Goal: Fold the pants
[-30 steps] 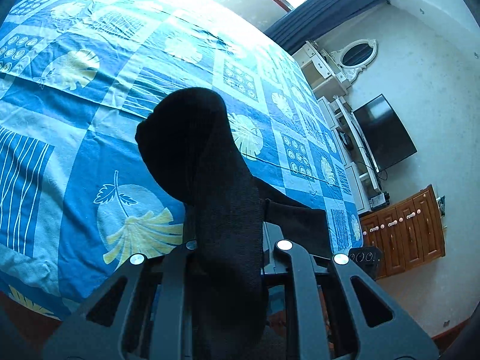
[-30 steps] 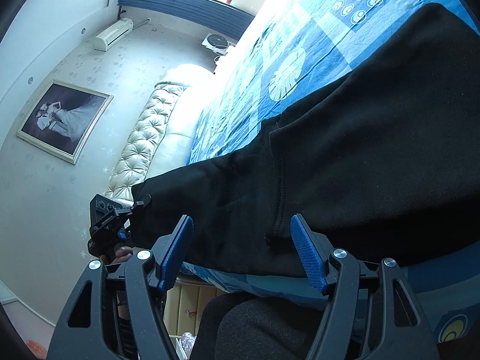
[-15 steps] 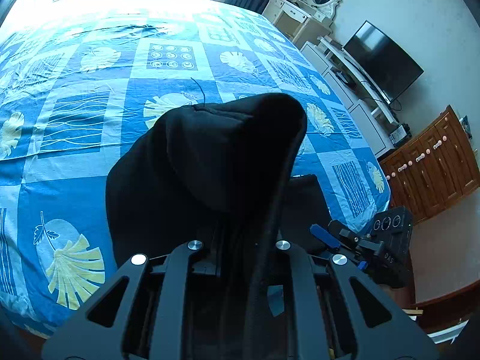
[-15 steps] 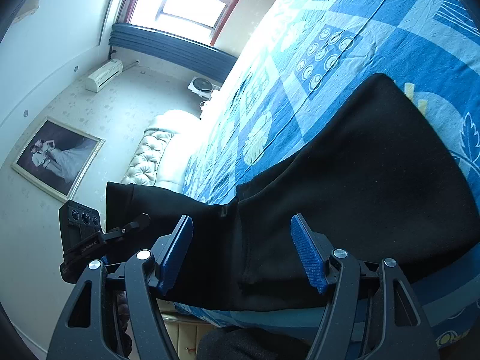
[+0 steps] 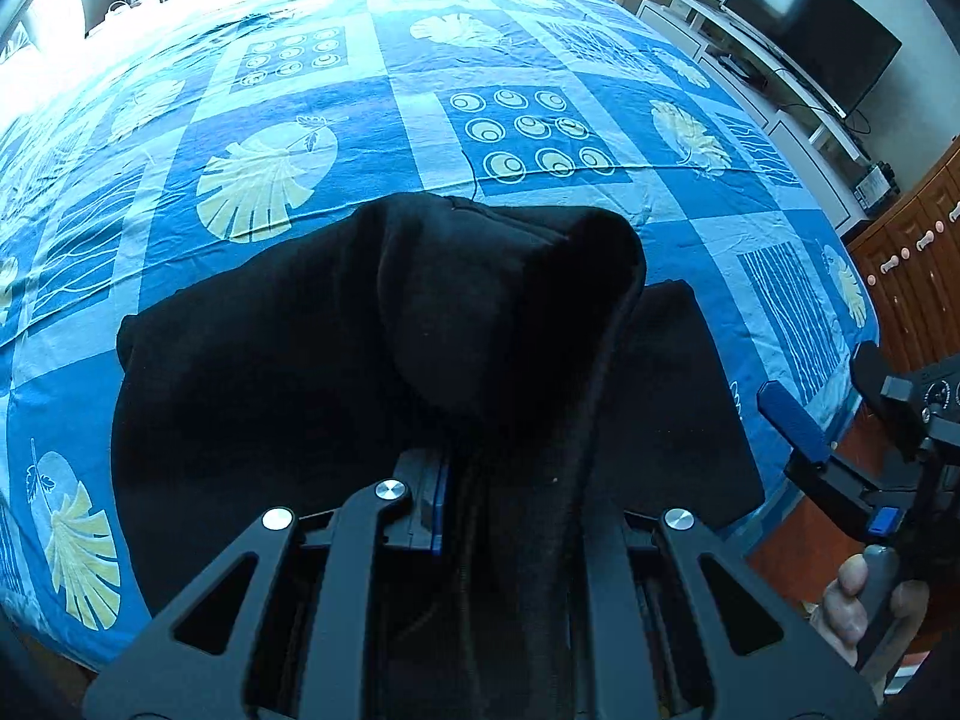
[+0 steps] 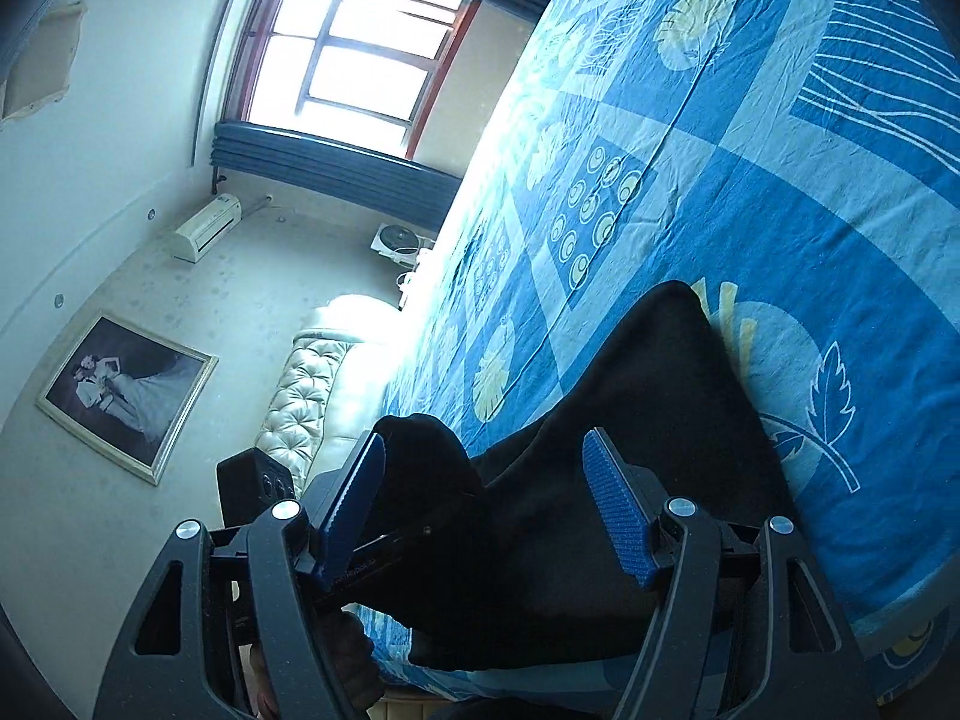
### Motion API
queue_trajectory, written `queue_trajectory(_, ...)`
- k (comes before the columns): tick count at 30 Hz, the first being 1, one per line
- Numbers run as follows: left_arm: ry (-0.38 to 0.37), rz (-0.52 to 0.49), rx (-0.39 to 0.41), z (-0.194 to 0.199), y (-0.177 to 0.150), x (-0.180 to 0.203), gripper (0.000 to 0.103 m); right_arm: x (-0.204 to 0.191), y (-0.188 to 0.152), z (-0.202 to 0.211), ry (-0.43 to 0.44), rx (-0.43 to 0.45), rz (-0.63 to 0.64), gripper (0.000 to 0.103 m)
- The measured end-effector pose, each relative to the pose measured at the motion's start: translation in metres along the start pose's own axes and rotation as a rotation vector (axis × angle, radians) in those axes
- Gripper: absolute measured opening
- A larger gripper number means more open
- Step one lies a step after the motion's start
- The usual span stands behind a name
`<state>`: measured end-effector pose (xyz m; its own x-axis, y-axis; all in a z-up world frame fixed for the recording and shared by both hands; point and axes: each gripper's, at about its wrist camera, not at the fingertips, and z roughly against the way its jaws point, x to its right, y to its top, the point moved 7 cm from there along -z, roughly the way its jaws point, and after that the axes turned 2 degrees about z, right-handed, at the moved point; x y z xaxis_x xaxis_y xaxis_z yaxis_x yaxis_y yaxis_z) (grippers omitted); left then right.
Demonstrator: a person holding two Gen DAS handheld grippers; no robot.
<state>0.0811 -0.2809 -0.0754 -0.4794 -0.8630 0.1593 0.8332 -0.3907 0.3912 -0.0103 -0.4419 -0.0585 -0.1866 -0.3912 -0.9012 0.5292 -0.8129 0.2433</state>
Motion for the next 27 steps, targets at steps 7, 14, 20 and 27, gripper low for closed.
queue_trajectory(7, 0.068, -0.019, -0.013, -0.022, -0.005, 0.012, 0.014, 0.023, 0.007, 0.008, -0.022, 0.006, -0.033, 0.07)
queue_trajectory(14, 0.138, -0.023, 0.011, -0.029, -0.008, 0.017, 0.014, 0.036, 0.008, 0.012, -0.025, 0.004, -0.055, 0.07)
queue_trajectory(20, 0.196, -0.052, 0.039, -0.031, -0.01, 0.023, 0.014, 0.043, 0.006, 0.014, -0.027, -0.002, -0.074, 0.07)
queue_trajectory(27, 0.224, -0.051, 0.046, -0.032, -0.011, 0.025, 0.014, 0.045, 0.003, 0.016, -0.027, -0.008, -0.083, 0.07)
